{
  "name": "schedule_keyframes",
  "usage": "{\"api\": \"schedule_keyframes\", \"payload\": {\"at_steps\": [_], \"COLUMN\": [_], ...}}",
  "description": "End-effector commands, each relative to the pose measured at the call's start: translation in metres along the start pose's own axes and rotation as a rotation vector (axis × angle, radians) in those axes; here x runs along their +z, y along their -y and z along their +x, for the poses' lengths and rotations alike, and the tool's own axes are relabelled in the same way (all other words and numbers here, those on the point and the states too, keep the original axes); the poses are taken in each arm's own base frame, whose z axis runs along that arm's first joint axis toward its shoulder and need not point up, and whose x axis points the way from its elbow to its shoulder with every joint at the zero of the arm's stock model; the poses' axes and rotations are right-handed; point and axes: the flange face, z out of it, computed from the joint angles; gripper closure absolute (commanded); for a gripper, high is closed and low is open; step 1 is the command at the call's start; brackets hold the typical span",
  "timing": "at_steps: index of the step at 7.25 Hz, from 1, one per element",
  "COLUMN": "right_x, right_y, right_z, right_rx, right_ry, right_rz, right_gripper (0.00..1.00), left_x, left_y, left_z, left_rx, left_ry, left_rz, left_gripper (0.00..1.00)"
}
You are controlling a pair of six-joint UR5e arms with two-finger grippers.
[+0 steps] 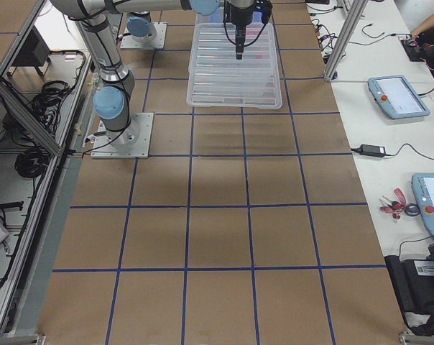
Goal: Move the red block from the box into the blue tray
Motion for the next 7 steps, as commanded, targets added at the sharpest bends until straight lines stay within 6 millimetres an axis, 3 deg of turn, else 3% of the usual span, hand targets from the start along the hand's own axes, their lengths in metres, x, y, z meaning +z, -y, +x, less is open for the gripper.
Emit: {"api": "schedule_keyframes", "payload": {"at_steps": [1, 3, 4, 5, 6, 7], "right_x": [0.001, 0.001, 0.001, 0.001, 0.0, 0.001], "right_y": [0.0, 0.0, 0.0, 0.0, -0.001, 0.0], "right_z": [0.0, 0.0, 0.0, 0.0, 0.0, 0.0], "right_rx": [0.0, 0.0, 0.0, 0.0, 0.0, 0.0], "right_ry": [0.0, 0.0, 0.0, 0.002, 0.002, 0.001], "right_rz": [-0.001, -0.001, -0.001, -0.001, 0.0, -0.003], "right_gripper": [0.0, 0.0, 0.0, 0.0, 0.0, 0.0], "left_x": [0.011, 0.019, 0.024, 0.028, 0.027, 0.027], "left_y": [-0.002, -0.004, -0.003, -0.001, -0.001, 0.0], "left_z": [0.002, 0.004, 0.003, 0.001, 0.001, 0.003], "left_rx": [-0.001, -0.001, -0.001, -0.001, 0.002, 0.002], "left_ry": [-0.012, -0.011, -0.015, -0.015, -0.014, -0.014], "left_rz": [-0.009, -0.004, -0.01, -0.009, -0.006, -0.006], "left_gripper": [0.1, 0.11, 0.24, 0.26, 0.69, 0.96]}}
